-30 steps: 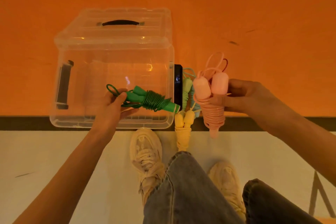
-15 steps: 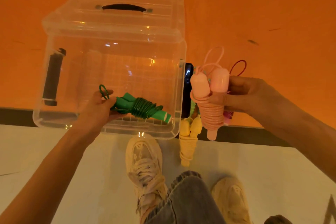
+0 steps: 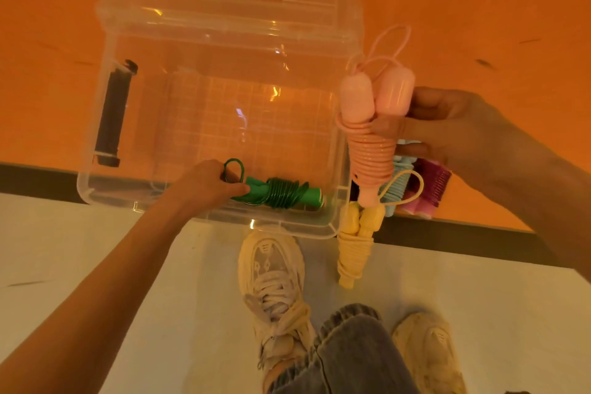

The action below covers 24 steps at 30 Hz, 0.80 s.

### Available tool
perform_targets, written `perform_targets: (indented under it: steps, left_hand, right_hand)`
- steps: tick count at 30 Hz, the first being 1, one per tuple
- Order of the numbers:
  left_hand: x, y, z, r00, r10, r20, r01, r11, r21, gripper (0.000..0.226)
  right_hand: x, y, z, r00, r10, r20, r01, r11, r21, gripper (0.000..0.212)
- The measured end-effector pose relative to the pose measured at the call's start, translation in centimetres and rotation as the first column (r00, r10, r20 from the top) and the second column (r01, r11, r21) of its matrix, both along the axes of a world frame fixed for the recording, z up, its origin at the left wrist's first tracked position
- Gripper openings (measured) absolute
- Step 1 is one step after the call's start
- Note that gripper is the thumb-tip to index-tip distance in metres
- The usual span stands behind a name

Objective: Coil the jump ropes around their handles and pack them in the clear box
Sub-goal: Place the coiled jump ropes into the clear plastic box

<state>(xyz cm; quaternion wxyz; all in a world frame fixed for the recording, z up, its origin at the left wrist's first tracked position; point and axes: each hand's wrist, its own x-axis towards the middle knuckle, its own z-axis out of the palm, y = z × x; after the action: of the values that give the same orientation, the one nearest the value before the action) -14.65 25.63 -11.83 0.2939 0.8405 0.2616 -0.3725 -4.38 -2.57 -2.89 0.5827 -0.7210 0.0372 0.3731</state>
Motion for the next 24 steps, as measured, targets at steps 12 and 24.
perform_targets:
  steps: [12,24]
  left_hand:
    - [-0.5,0.2,-1.9,0.974,-0.164,0.157,0.151,0.984,0.094,0.074]
    - [-0.2,-1.1,-1.0,0.911,-0.351,0.218,0.359,0.933,-0.001,0.036]
  right_hand:
    - [0.8,7.4,-0.9,0.965,0.146,0.219,-0.121,0.985,-0.124,0.055]
    - [0.6,12.4,-8.1,0.697,0.676,0.241,-0.491,0.695,-0.526,0.061]
